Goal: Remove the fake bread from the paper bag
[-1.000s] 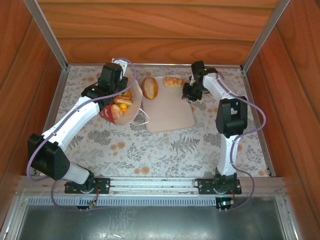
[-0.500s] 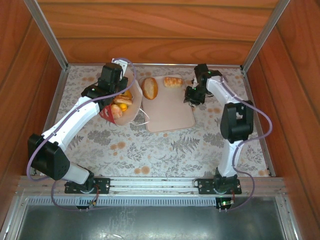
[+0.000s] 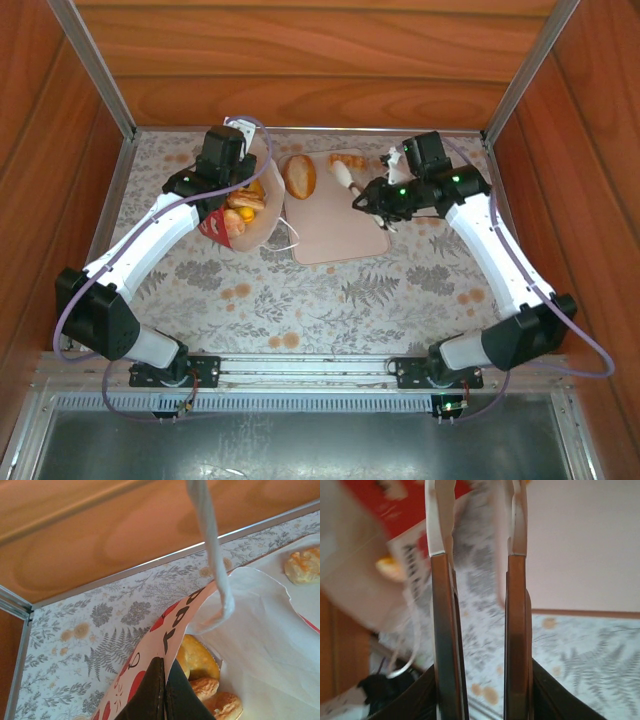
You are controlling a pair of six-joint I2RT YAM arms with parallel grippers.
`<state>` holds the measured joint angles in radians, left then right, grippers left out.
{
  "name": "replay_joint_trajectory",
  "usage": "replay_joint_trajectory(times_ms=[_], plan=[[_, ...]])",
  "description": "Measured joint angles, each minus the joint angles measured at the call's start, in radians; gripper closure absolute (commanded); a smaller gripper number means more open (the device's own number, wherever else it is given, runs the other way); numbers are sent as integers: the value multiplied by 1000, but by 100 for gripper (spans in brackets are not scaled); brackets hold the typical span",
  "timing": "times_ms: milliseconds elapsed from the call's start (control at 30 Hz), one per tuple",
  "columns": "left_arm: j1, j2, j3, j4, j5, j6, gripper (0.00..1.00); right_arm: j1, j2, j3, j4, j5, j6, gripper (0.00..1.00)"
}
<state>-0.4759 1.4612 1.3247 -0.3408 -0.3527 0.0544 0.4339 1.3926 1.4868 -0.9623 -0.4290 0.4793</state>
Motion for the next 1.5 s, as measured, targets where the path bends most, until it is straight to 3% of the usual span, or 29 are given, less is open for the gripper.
replay_joint_trajectory(times_ms=[233,500,900,1500], plan=[[0,0,0,0,10,-3,100,161,5,102,-8,-37,26,57],[0,0,0,0,11,-3,100,321,144,220,-33,-16,-11,55],[2,0,0,0,23,-3,100,394,372,331,-108,53,-134,54],[49,-13,-3,0,142,-3,100,447,528,479,-185,111,-303,50]])
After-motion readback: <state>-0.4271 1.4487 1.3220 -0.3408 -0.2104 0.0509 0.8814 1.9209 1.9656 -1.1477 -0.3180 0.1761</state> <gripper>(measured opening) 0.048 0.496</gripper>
